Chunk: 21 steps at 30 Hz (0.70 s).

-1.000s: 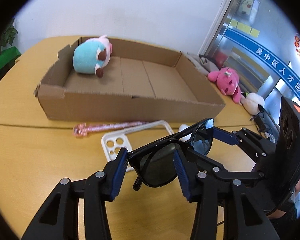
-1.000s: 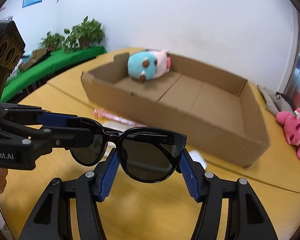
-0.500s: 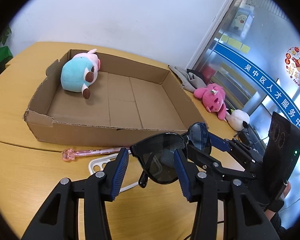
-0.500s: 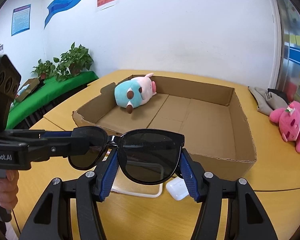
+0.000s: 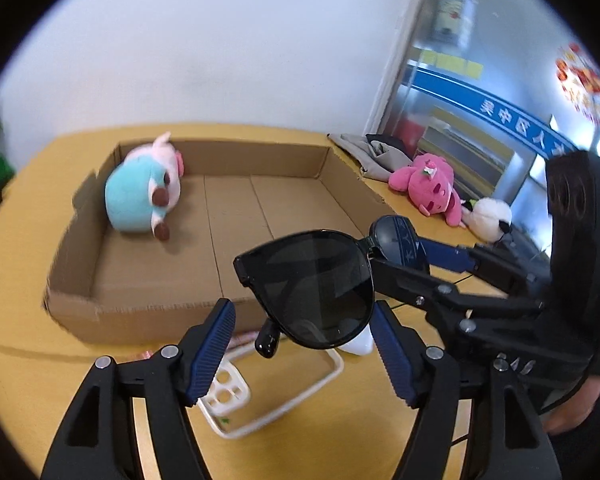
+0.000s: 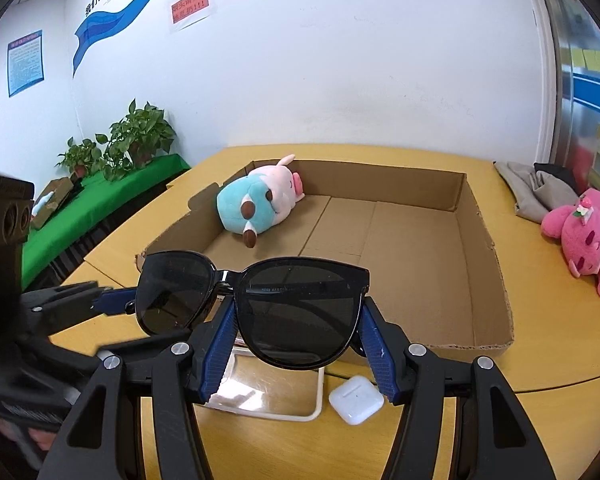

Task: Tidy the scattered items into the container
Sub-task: 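Lift the sunglasses with the right gripper and carry them over the box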

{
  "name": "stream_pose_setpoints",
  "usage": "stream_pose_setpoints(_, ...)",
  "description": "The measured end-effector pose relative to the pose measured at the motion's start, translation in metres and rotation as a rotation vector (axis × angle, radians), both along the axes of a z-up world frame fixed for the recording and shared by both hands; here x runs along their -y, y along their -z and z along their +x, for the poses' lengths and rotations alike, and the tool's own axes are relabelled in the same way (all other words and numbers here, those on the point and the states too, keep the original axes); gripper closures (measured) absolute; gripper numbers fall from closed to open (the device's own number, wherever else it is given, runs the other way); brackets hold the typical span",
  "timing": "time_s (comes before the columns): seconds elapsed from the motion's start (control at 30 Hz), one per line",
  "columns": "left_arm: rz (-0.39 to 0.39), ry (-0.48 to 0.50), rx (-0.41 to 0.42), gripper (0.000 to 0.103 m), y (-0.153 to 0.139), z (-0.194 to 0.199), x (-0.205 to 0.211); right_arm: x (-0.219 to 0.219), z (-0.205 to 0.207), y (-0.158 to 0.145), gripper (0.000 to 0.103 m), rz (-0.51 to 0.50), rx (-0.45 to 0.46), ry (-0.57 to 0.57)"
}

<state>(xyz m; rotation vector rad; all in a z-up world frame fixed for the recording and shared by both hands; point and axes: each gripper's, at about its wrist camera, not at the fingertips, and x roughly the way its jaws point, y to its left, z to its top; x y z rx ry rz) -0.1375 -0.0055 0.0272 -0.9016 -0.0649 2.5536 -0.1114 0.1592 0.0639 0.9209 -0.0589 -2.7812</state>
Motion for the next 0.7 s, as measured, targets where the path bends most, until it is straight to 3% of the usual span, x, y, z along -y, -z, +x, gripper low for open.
stream_pose_setpoints(0.13,-0.187,0.117,-0.18,0.025,-0.01,0.009,-0.011,-0.001,-0.003,-0.004,0.039,0.02,0.011,-0.03)
stream_pose_setpoints(0.3,-0.423,0.286,-0.315,0.024,-0.015,0.018,-0.03,0.001,-0.005,-0.006,0.039,0.089,0.024,-0.048)
stream_pose_setpoints(0.47,-0.533,0.417,-0.297,0.024,-0.011,0.011,-0.037,-0.007,-0.009,-0.008,0.039,0.107,0.036,-0.035)
stream_pose_setpoints(0.6,-0.553,0.496,-0.294,0.043,-0.011,0.009,-0.039,-0.01,-0.015,-0.01,0.039,0.127,0.046,-0.038)
stream_pose_setpoints(0.7,-0.604,0.531,-0.293,0.047,-0.005,0.004,-0.045,-0.01,-0.023,-0.012,0.039,0.133,0.045,-0.047)
